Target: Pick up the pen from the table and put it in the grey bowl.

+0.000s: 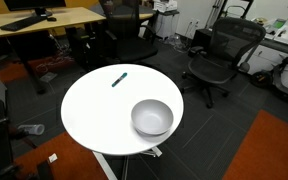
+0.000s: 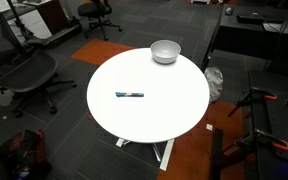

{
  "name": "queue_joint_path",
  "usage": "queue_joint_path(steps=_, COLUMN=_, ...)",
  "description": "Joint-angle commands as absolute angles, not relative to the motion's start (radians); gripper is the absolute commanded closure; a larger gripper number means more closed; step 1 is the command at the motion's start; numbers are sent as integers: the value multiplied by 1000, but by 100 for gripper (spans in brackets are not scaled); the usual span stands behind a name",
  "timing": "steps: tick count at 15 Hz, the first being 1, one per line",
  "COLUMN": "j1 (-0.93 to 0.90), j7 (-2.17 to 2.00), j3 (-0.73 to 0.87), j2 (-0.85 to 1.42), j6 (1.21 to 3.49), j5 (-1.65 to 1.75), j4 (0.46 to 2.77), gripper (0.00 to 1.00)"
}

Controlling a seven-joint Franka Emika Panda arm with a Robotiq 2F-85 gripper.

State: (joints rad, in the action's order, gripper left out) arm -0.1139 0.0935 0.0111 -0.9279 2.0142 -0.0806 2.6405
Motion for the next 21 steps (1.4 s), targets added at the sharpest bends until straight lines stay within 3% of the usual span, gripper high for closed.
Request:
queue_joint_path(steps=1, j1=-133, j7=167, j3=18, j2=-790, j6=2104, j5=-76, j4=2591, gripper=0)
queue_joint_path(steps=21, j1=-165, j7=352, j3=17, j2=-168, j6=2595, j5=-124, j4=2444, gripper=0)
